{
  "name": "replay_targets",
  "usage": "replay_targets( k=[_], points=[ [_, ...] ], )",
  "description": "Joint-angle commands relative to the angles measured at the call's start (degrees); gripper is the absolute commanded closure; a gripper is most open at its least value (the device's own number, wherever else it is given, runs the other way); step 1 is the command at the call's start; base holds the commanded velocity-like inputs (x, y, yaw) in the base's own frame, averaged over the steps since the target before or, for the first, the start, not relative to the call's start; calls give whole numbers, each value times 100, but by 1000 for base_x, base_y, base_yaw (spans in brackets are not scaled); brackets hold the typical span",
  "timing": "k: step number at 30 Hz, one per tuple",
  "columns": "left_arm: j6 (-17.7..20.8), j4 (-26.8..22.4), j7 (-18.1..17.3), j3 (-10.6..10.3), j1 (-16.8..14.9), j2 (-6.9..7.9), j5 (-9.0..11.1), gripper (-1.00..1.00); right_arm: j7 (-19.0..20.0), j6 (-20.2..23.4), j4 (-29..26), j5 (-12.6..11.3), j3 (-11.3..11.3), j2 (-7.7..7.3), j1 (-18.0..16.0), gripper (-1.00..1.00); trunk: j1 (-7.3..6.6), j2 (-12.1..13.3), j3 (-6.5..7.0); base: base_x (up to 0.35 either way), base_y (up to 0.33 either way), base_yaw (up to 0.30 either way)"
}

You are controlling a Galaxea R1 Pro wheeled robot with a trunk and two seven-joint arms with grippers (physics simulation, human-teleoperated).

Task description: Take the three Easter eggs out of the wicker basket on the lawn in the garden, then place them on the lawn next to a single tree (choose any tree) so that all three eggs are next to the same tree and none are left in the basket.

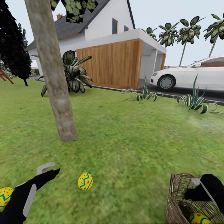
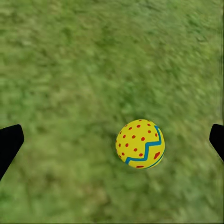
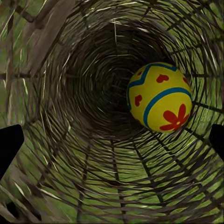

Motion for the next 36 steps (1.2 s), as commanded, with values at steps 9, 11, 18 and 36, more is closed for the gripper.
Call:
replay_targets(
  k=[9, 11, 18, 36],
  points=[
    [20, -25, -53, -35, -3, -136, 48, -100, 79, -349, -4, 31, -343, -22, -3, -100, 65, -124, -60, 0, 0, 0],
    [20, -17, -51, -35, -3, -137, 46, -100, 80, -395, 0, 34, -445, -20, -3, -100, 65, -124, -60, 0, 0, 0],
    [20, 134, -66, -36, -3, -284, 30, -100, 25, -375, 3, 103, -469, 6, -3, -100, 65, -124, -60, 0, 0, 0],
    [11, 491, -33, -62, -3, -353, 17, -100, 19, -352, 11, 98, -503, -45, -3, -100, 245, -418, -408, 0, 0, 0]
  ],
)
